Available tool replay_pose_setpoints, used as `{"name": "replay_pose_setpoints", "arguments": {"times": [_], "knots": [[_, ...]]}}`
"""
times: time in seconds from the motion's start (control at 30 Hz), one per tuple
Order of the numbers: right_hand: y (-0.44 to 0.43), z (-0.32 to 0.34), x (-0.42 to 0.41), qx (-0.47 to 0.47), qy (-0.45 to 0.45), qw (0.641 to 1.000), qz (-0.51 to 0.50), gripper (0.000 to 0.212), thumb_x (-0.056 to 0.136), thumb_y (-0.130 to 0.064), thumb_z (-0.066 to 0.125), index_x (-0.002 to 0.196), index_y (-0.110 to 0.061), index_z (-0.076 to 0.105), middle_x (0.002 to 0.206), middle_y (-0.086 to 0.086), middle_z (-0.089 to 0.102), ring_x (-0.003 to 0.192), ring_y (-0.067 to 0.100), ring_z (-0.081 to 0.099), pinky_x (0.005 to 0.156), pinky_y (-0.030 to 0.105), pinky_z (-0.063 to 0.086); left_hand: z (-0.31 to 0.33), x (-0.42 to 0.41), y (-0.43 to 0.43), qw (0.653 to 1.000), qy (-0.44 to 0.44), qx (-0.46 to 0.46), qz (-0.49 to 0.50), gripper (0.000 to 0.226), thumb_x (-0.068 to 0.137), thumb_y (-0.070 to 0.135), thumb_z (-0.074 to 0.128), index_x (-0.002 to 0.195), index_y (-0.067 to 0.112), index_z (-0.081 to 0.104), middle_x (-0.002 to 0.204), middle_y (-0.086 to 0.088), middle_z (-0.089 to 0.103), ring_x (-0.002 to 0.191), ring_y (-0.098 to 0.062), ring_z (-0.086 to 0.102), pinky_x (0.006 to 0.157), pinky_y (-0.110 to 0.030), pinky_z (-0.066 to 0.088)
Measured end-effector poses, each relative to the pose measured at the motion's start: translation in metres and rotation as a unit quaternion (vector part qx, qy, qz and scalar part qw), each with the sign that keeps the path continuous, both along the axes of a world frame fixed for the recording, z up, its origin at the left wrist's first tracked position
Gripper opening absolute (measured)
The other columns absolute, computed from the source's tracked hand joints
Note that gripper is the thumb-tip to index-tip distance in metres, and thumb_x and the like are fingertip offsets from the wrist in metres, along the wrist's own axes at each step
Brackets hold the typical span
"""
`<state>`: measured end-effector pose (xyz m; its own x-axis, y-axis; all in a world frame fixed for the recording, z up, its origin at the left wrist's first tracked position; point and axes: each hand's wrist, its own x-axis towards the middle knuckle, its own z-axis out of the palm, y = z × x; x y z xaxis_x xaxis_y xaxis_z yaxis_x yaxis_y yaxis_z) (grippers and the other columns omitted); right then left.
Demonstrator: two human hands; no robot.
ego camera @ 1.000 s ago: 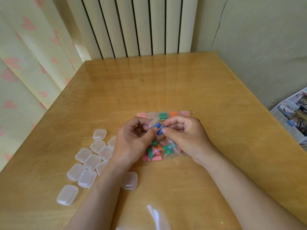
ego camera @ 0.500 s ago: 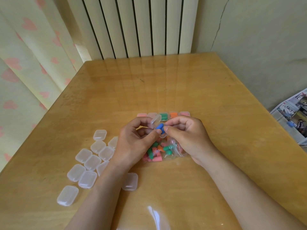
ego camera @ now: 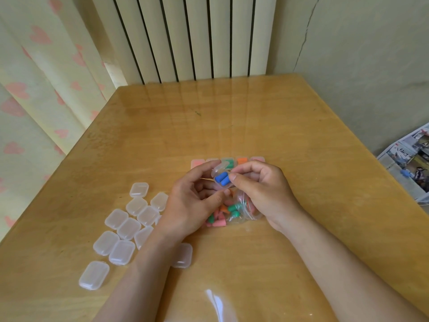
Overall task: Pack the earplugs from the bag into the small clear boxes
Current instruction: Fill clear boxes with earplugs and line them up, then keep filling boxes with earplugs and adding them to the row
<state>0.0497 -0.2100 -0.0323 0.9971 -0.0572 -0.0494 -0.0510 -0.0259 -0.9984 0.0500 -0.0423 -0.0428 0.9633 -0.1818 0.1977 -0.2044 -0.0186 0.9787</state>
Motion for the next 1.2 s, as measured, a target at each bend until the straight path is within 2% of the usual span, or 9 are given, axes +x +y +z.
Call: {"name": "replay_pose_setpoints", "arguments": {"times": [0.17, 0.33, 0.43, 0.5, 0.67, 0.73, 0.8, 0.93, 1.2], "knots": [[-0.002, 0.0, 0.001, -0.008, 0.006, 1.0, 0.011, 0.017, 0.097, -0.004, 0.057, 0.104, -0.013, 0.07, 0.082, -0.012, 0.075, 0.037, 0.011, 0.045, 0.035, 0.024, 0.036, -0.001, 0.0, 0.001, 1.0, -0.01, 0.013, 0.012, 0.046, 0.086, -0.01, 0.069, 0.125, 0.013, 0.064, 0.091, -0.001, 0.077, 0.076, -0.009, 0.072, 0.068, -0.021, 0.056], [-0.002, -0.001, 0.002, -0.013, 0.0, 1.0, 0.026, 0.013, 0.099, -0.017, 0.059, 0.105, -0.015, 0.07, 0.084, 0.005, 0.077, 0.042, 0.031, 0.048, 0.039, 0.029, 0.038, -0.005, 0.003, 0.001, 0.999, -0.031, 0.023, 0.016, 0.042, 0.087, -0.01, 0.068, 0.124, 0.009, 0.067, 0.105, -0.014, 0.071, 0.08, -0.02, 0.073, 0.069, -0.023, 0.056], [-0.001, -0.001, 0.002, 0.009, 0.008, 0.999, 0.042, 0.016, 0.094, -0.029, 0.063, 0.101, -0.016, 0.069, 0.08, 0.011, 0.076, 0.067, 0.061, 0.059, 0.046, 0.045, 0.046, -0.005, 0.003, 0.001, 0.999, -0.042, 0.029, 0.008, 0.039, 0.086, -0.01, 0.069, 0.121, 0.008, 0.069, 0.109, -0.014, 0.067, 0.074, -0.015, 0.069, 0.066, -0.019, 0.052], [-0.001, 0.0, 0.001, 0.016, 0.012, 0.999, 0.048, 0.017, 0.091, -0.031, 0.066, 0.1, -0.017, 0.07, 0.079, 0.012, 0.076, 0.077, 0.066, 0.057, 0.052, 0.052, 0.047, -0.005, 0.003, 0.002, 0.998, -0.048, 0.041, 0.001, 0.038, 0.087, -0.011, 0.067, 0.121, 0.006, 0.069, 0.108, -0.013, 0.067, 0.072, -0.012, 0.068, 0.065, -0.018, 0.051], [-0.002, -0.002, 0.002, 0.009, 0.009, 0.999, 0.047, 0.016, 0.093, -0.02, 0.067, 0.108, -0.021, 0.072, 0.083, 0.014, 0.076, 0.069, 0.048, 0.057, 0.051, 0.041, 0.045, -0.004, 0.001, 0.002, 0.999, -0.031, 0.021, -0.019, 0.045, 0.085, 0.002, 0.072, 0.127, 0.018, 0.065, 0.114, -0.014, 0.069, 0.087, -0.028, 0.073, 0.075, -0.035, 0.059], [-0.001, -0.003, 0.002, 0.023, 0.001, 0.999, 0.044, 0.018, 0.088, -0.024, 0.069, 0.104, -0.026, 0.075, 0.086, 0.015, 0.076, 0.078, 0.061, 0.06, 0.065, 0.066, 0.053, -0.002, -0.001, 0.002, 1.0, -0.011, 0.017, -0.022, 0.052, 0.083, 0.013, 0.073, 0.133, 0.022, 0.059, 0.113, -0.013, 0.071, 0.093, -0.032, 0.073, 0.081, -0.039, 0.06], [0.0, -0.002, 0.002, 0.03, -0.007, 0.999, 0.04, 0.021, 0.082, -0.027, 0.068, 0.101, -0.029, 0.076, 0.087, 0.013, 0.077, 0.09, 0.068, 0.056, 0.075, 0.081, 0.044, 0.0, 0.0, 0.001, 1.0, -0.011, 0.028, -0.002, 0.045, 0.088, 0.014, 0.069, 0.131, 0.018, 0.059, 0.105, -0.005, 0.073, 0.089, -0.022, 0.073, 0.078, -0.03, 0.059], [-0.001, -0.001, 0.002, 0.023, -0.015, 0.999, 0.04, 0.02, 0.085, -0.02, 0.068, 0.1, -0.031, 0.074, 0.089, 0.009, 0.077, 0.09, 0.067, 0.056, 0.07, 0.081, 0.044, 0.004, 0.0, -0.001, 1.0, 0.001, 0.008, 0.018, 0.028, 0.095, 0.002, 0.061, 0.122, 0.009, 0.06, 0.082, -0.005, 0.071, 0.073, -0.012, 0.07, 0.069, -0.022, 0.055], [0.001, 0.004, -0.003, -0.007, -0.017, 0.998, 0.052, 0.023, 0.093, -0.007, 0.065, 0.106, -0.025, 0.07, 0.081, 0.008, 0.077, 0.089, 0.049, 0.066, 0.077, 0.068, 0.051, 0.008, -0.002, 0.001, 1.0, -0.002, -0.003, 0.007, 0.027, 0.095, -0.004, 0.058, 0.121, 0.003, 0.059, 0.071, 0.004, 0.07, 0.067, -0.007, 0.07, 0.063, -0.018, 0.053]]}}
